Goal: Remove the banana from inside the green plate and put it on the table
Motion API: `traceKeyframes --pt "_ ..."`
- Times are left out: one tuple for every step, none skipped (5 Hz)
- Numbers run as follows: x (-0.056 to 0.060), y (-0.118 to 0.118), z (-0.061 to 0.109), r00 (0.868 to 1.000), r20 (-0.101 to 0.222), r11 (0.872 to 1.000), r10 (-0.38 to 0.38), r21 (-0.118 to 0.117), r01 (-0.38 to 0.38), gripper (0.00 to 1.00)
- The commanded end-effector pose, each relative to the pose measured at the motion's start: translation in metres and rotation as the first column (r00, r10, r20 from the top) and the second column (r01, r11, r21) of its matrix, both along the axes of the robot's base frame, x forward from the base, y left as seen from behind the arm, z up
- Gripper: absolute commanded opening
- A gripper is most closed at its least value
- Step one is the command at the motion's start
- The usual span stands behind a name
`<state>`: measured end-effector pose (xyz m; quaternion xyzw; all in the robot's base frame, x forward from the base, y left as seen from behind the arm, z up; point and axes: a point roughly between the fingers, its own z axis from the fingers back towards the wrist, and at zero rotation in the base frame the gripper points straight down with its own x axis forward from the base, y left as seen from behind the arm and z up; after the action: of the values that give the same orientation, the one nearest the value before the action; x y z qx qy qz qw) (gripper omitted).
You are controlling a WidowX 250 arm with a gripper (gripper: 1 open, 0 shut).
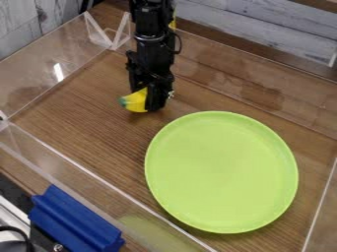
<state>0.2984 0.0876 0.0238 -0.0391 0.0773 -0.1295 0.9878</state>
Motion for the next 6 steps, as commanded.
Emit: traceKeyframes --pt "0.007 -0.003 0.029 0.998 0.065 1.0 -0.012 0.026 0.01 0.0" --pt "0.005 -0.007 0.036 0.998 0.057 0.999 -0.015 0.03 0.014 0.0" --pt "0.005 -0.014 0.046 0.998 0.053 0.999 -0.015 0.036 0.013 0.0" --pt "0.005 -0.021 0.051 0.999 0.05 0.999 -0.011 0.041 0.009 0.0" --pt "0.005 -0.027 0.052 0.999 0.051 0.999 -0.015 0.044 0.012 0.0" --pt "0.005 -0.03 0.052 0.999 0.049 0.999 -0.018 0.049 0.016 0.0"
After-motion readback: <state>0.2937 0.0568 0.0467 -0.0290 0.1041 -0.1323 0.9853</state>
